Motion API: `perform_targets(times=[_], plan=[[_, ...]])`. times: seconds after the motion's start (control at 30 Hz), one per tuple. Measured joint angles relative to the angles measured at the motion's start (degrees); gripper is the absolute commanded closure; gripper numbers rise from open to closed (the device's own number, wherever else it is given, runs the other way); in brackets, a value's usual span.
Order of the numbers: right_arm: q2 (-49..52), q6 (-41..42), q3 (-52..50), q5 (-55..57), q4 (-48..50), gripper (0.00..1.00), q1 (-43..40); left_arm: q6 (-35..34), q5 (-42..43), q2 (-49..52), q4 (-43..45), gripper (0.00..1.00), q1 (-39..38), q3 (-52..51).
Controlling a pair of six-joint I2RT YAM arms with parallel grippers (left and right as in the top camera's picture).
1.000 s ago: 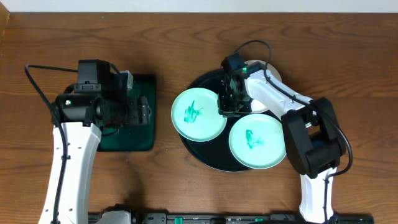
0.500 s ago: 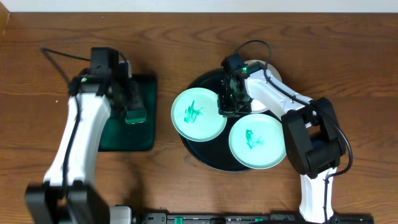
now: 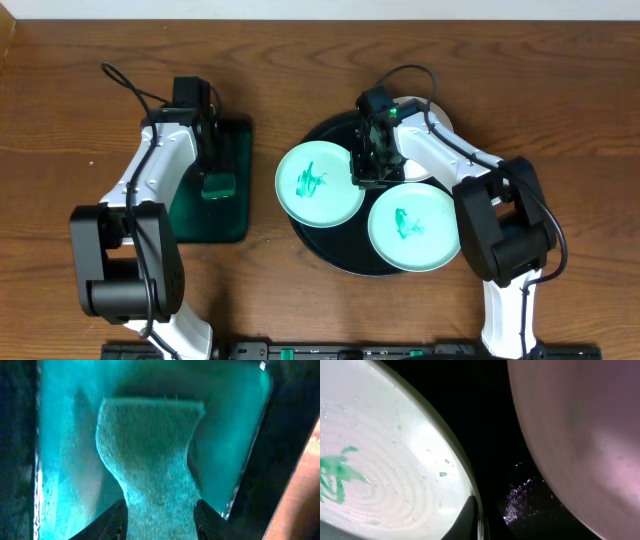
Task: Clean dirty plates on tray and stack at the side
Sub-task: 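Grasp the green sponge with the left gripper and lift it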
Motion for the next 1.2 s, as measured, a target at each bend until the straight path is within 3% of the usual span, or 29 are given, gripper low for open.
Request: perform_targets(times=[0.33, 0.47, 0.5, 0.93, 1.2], plan=[[0.0, -0.2, 0.0, 0.0, -0.1, 0.99, 0.0, -0.9, -0.9, 2.6, 1.2, 0.58, 0.0, 0.0], [0.0, -0.2, 0.0, 0.0, -0.2, 0.99, 0.0, -2.1, -1.0, 6.2, 1.7, 0.76, 0.0, 0.2], [0.0, -0.2, 0.0, 0.0, -0.2, 0.99, 0.0, -2.6, -1.0, 6.6, 1.8, 0.93, 0.0, 0.5], [0.0, -0.2, 0.0, -0.1, -0.5, 0.99, 0.0, -3.8, -1.0, 4.9, 2.6, 0.93, 0.0, 0.6], [0.0, -0.2, 0.0, -0.2, -0.5, 0.99, 0.0, -3.1, -0.9, -12.9, 2.0, 0.93, 0.0, 0.5]])
